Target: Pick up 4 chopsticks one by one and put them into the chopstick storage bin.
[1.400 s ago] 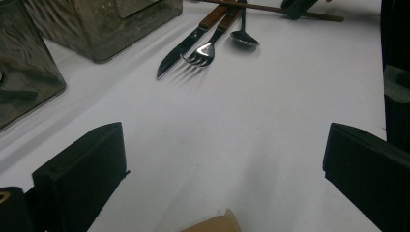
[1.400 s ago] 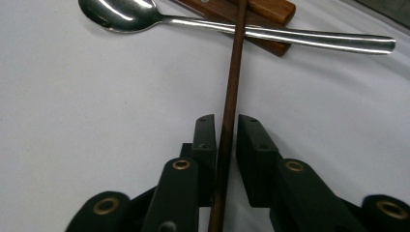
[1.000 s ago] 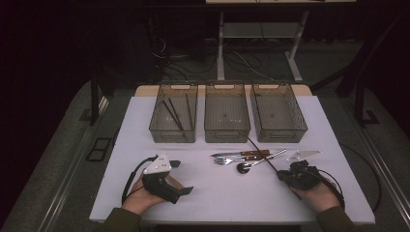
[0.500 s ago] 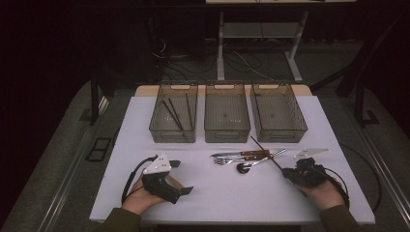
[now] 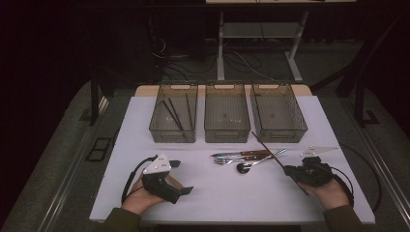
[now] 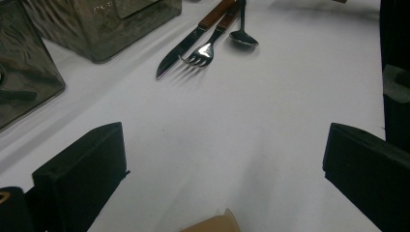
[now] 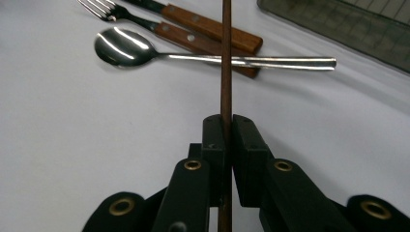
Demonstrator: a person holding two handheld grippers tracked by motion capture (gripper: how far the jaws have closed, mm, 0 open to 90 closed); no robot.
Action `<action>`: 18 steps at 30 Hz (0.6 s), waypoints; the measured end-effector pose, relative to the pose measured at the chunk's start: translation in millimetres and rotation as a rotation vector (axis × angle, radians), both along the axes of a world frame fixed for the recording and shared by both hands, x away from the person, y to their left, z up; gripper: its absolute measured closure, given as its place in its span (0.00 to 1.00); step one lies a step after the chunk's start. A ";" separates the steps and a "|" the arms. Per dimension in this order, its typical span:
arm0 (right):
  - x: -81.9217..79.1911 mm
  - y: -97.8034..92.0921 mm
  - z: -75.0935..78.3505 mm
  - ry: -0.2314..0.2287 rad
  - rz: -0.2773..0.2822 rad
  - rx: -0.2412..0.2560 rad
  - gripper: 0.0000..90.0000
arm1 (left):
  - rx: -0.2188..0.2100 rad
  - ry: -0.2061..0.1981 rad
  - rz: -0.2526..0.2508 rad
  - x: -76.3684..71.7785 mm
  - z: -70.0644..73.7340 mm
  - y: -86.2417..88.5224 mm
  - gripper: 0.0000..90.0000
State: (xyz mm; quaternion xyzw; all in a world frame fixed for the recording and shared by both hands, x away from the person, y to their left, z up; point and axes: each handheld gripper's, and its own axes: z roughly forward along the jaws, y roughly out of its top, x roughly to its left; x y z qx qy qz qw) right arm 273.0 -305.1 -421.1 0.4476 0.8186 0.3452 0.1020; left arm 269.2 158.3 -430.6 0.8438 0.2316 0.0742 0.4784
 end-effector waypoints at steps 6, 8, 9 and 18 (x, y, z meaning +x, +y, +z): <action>-1.7 2.4 5.5 -0.016 0.015 0.029 0.93 | -0.001 0.000 0.002 0.1 0.0 0.0 0.01; -1.6 2.2 5.6 -0.015 0.013 0.029 0.93 | 0.000 0.001 0.002 0.3 -0.2 -0.1 0.01; -1.5 1.9 5.7 -0.017 0.010 0.028 0.93 | 0.002 0.000 0.001 0.3 -0.2 -0.1 0.01; -3.3 -2.7 9.8 -0.032 -0.005 0.040 0.94 | -0.006 -0.006 0.001 -0.2 0.3 0.4 0.01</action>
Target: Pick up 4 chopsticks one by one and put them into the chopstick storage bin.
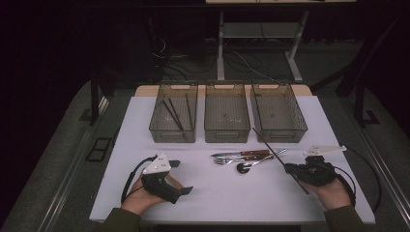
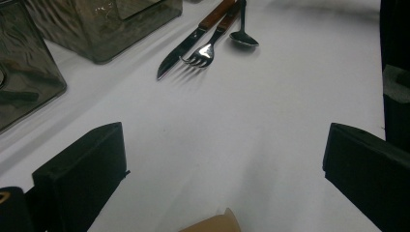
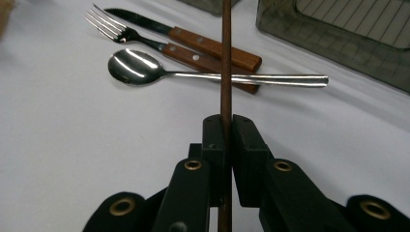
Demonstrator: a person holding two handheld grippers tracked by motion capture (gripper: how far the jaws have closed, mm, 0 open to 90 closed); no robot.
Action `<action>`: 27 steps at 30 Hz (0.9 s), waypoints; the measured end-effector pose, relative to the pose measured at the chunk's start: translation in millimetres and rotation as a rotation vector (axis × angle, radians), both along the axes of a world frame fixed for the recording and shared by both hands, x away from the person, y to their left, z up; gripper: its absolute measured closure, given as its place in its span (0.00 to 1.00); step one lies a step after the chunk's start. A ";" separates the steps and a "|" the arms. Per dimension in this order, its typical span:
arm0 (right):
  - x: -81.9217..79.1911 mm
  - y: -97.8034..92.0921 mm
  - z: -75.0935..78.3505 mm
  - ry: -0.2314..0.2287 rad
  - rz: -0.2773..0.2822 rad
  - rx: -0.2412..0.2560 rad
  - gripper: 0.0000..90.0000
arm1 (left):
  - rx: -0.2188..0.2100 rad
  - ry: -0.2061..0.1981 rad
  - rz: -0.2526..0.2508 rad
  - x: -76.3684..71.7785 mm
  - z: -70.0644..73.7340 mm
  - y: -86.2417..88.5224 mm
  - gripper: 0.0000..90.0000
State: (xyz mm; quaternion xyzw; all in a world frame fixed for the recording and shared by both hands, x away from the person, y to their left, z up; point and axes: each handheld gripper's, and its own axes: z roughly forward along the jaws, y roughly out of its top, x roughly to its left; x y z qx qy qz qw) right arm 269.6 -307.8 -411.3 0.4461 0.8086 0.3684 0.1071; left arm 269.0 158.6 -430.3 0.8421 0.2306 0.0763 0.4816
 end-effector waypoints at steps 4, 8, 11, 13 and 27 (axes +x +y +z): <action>-1.9 -0.4 4.2 -0.010 0.004 0.025 0.94 | 0.002 0.003 0.002 0.3 0.0 0.3 0.01; -1.1 1.6 7.0 -0.025 0.012 0.039 0.94 | 0.001 0.003 0.004 0.0 -0.1 -0.3 0.01; -0.4 4.4 9.8 -0.034 0.017 0.056 0.94 | 0.002 0.004 0.004 0.0 0.0 -0.2 0.01; 0.2 6.0 11.5 -0.038 0.023 0.065 0.94 | 0.000 0.004 0.005 0.0 -0.2 -0.2 0.01; 11.9 29.3 19.8 -0.059 0.071 0.102 0.94 | -0.001 0.002 0.004 0.6 -0.4 0.0 0.01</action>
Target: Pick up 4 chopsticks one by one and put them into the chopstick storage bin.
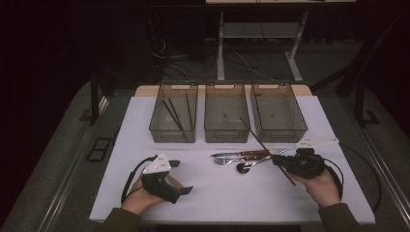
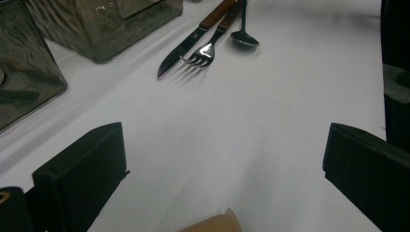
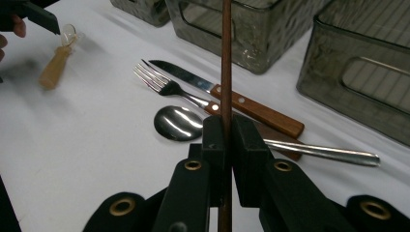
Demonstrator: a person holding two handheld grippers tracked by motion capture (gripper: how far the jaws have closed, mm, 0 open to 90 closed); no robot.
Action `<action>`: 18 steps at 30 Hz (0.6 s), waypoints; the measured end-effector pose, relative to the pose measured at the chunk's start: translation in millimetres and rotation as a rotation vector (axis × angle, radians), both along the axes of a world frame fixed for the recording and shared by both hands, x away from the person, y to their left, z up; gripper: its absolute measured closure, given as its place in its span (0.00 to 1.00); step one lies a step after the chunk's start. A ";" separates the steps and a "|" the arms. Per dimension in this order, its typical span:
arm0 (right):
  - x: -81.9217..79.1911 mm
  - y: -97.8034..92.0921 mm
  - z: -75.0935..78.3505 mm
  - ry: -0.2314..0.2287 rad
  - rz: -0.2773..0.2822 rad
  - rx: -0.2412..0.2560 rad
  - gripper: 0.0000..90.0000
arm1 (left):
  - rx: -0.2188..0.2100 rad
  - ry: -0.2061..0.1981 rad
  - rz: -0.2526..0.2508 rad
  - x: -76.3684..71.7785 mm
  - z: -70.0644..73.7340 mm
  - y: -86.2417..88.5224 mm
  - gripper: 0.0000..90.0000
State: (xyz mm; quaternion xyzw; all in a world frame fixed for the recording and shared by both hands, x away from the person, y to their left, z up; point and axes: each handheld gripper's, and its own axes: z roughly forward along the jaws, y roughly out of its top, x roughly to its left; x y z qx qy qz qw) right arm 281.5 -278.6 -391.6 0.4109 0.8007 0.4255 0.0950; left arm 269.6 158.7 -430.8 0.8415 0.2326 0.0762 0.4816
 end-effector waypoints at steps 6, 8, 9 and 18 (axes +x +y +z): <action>6.6 9.5 2.2 -0.010 0.008 0.012 0.94 | 0.003 -0.004 -0.004 0.6 -0.2 0.0 0.01; 9.8 13.6 3.5 -0.014 0.014 0.022 0.94 | 0.002 0.000 -0.003 0.5 -0.3 0.0 0.01; 10.7 15.1 4.0 -0.012 0.012 0.026 0.94 | 0.003 0.000 -0.003 0.6 -0.2 0.2 0.01; 23.7 31.6 6.6 -0.026 0.027 0.042 0.93 | 0.001 0.001 -0.004 0.6 -0.1 0.6 0.01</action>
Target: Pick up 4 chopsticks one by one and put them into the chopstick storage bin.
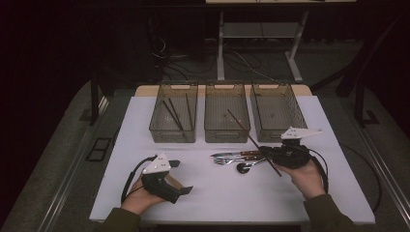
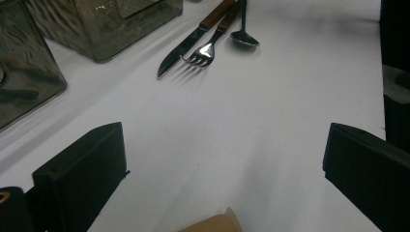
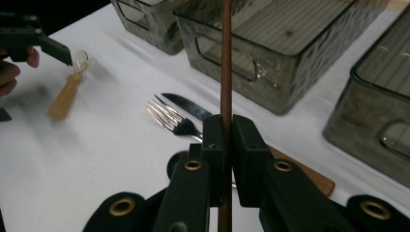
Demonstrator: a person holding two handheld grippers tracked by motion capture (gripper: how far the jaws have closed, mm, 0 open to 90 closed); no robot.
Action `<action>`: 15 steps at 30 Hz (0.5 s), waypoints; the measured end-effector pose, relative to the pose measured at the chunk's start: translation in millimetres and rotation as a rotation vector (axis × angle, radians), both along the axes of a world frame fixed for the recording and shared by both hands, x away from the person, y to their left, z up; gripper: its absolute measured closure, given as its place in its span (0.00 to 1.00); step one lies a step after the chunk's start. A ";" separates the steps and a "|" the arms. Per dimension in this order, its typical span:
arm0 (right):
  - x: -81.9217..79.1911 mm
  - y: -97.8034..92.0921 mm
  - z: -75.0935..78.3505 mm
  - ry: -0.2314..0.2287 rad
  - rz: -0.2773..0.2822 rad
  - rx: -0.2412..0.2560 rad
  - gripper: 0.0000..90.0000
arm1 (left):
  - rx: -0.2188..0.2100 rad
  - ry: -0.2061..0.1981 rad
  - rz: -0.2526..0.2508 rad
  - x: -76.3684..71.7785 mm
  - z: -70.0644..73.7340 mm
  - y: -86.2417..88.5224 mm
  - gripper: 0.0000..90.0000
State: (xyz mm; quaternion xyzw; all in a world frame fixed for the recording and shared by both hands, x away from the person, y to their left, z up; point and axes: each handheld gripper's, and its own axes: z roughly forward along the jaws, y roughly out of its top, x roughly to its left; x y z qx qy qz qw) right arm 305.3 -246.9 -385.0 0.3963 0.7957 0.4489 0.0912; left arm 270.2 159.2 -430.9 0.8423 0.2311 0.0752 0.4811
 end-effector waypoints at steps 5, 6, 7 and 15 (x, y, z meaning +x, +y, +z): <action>7.9 11.0 1.8 -0.003 0.010 0.012 0.94 | -0.001 0.000 0.000 0.2 -0.1 0.0 0.01; 9.5 13.7 2.2 -0.004 0.011 0.015 0.94 | 0.000 0.001 0.000 0.2 0.1 0.1 0.01; 11.2 16.2 2.8 -0.006 0.013 0.017 0.94 | -0.003 0.000 0.000 0.2 -0.1 0.0 0.01; 25.4 36.7 6.5 -0.017 0.036 0.027 0.94 | -0.002 0.004 0.001 0.3 0.0 0.4 0.01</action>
